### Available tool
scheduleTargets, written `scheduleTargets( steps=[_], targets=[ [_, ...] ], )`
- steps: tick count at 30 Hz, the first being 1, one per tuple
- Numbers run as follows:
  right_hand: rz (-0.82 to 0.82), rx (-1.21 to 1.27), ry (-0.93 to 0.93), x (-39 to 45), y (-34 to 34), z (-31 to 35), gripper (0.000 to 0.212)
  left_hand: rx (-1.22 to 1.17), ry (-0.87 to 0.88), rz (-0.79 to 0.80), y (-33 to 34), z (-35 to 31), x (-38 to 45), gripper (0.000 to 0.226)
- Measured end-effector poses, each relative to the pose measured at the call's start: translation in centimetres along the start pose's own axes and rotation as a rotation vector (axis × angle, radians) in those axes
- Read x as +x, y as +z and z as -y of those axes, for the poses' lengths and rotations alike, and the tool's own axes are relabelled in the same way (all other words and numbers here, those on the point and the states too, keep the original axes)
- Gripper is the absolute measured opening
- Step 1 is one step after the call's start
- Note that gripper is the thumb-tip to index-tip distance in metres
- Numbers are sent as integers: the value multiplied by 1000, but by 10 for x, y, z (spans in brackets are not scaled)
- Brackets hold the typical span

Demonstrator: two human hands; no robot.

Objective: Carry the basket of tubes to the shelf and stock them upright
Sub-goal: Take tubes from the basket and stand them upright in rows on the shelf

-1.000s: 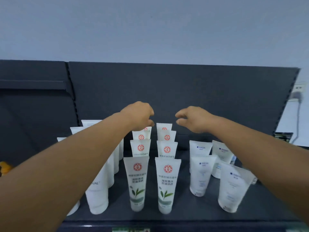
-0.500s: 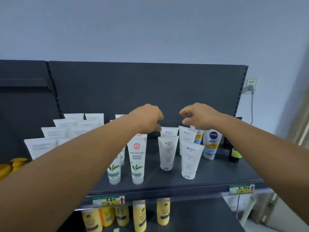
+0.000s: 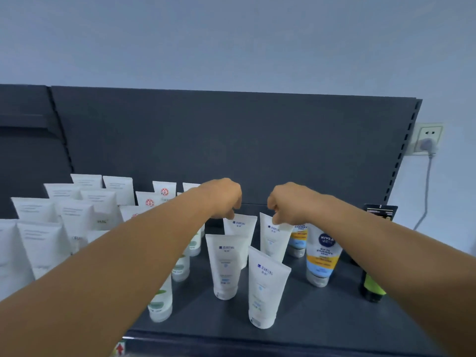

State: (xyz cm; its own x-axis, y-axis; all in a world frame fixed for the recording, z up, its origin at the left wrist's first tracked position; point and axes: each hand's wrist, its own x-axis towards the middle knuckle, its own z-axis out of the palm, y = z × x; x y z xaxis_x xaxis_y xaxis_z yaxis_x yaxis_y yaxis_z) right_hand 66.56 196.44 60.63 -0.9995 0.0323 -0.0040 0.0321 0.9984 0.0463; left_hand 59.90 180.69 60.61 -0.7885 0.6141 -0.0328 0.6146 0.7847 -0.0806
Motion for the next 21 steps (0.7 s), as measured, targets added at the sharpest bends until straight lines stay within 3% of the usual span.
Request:
scheduleTargets(
  steps=[3, 5, 9, 21],
  targets=[
    [15, -50, -65, 12, 8, -4, 39, 16, -17, 16, 5, -3, 9, 19],
    [19, -46, -68, 19, 11, -6, 35, 29, -18, 18, 5, -4, 10, 20],
    [18, -20, -88, 28, 15, -10, 8, 38, -10, 15, 5, -4, 14, 21],
    [-68, 39, -104, 38, 29, -12, 24, 94, 11, 1, 8, 3, 14, 16]
  ],
)
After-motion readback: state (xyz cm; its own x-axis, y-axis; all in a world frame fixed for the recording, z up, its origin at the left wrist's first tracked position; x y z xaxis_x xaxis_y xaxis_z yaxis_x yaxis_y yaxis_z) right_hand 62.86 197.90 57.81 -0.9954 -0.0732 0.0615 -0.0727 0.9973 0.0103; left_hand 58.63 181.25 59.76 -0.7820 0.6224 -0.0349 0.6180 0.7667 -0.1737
